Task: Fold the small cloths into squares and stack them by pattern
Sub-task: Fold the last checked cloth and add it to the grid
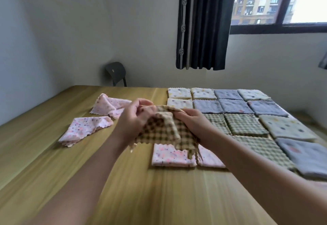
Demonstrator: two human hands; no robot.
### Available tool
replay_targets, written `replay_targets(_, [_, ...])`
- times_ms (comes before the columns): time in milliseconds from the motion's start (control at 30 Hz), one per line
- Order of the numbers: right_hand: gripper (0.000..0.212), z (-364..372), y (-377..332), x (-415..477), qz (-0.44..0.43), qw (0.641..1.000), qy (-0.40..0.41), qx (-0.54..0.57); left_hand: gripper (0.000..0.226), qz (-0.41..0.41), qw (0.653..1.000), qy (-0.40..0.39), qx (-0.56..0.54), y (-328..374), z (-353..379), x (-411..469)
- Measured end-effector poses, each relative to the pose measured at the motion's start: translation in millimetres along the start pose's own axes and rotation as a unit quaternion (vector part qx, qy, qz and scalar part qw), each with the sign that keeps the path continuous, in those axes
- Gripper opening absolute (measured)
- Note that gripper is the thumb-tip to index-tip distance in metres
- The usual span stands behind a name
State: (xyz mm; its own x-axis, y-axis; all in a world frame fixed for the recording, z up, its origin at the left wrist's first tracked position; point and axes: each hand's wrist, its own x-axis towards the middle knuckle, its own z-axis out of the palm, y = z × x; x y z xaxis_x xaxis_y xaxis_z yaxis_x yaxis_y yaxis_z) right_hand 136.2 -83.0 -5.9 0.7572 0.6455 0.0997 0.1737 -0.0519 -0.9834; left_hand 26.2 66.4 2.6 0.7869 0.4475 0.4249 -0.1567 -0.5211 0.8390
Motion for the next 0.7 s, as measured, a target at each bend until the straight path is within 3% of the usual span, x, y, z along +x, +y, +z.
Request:
replay_targets(67, [0.019, -18, 11, -30, 0.052, 0.998, 0.015, 0.042, 0.06, 0.013, 0.993, -0.113, -0.018, -8, 19, -20])
replay_targets(133, [0.017, -33, 24, -53, 0.087, 0.994, 0.034, 0.057, 0.064, 0.069, 0.984, -0.152, 0.061, -21, 39, -34])
replay_targets(200, [0.018, -48, 38, -71, 0.096, 0.991, 0.06, 0.065, 0.041, 0.122, 0.981, -0.113, 0.105, -30, 64, -45])
replay_targets(267, [0.021, -55, 51, -85, 0.082, 0.992, 0.078, 0.05, 0.022, 0.132, 0.985, -0.079, 0.081, -34, 82, -53])
replay_targets(400, [0.017, -63, 77, -94, 0.083, 0.99, 0.106, 0.042, 0.019, 0.114, 0.987, -0.082, 0.072, -48, 98, -65])
replay_targets(533, [0.026, -64, 81, -95, -0.01, 0.989, 0.104, 0.104, 0.017, 0.058, 0.997, -0.042, 0.02, -56, 96, -69])
replay_targets(600, [0.048, -64, 83, -98, -0.061, 0.989, 0.088, 0.106, 0.021, 0.063, 0.998, 0.0, 0.019, -51, 95, -68])
replay_targets(700, [0.077, -65, 88, -99, -0.101, 0.993, 0.04, 0.044, 0.021, 0.007, 0.999, 0.009, -0.04, -43, 98, -69])
